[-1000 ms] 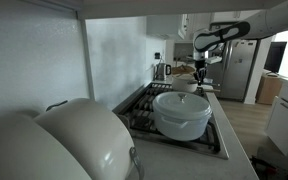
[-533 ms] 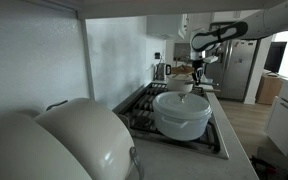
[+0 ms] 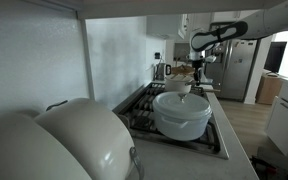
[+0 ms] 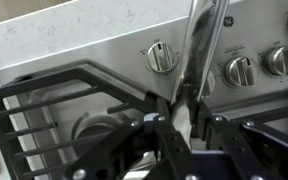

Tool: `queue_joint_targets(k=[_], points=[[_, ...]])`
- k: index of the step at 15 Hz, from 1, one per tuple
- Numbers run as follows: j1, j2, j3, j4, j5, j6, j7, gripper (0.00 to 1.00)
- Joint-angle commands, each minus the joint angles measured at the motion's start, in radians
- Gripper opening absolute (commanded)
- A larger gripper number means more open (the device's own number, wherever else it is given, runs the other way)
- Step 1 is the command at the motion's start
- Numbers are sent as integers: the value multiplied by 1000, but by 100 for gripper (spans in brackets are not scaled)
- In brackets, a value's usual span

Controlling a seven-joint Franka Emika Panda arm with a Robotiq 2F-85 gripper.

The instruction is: Move the pot at the right to the left then remove the lid on the pot on the right and place it on the stove

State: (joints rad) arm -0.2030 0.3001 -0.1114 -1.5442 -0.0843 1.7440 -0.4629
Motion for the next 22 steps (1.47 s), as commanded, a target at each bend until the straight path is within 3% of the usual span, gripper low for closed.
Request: queue_joint_targets(k=[1, 13, 22], points=[[4, -32, 31, -22, 9, -65, -114, 7], [19, -108, 53, -119, 4, -114, -220, 7], [53, -172, 60, -212, 9, -97, -187, 7]])
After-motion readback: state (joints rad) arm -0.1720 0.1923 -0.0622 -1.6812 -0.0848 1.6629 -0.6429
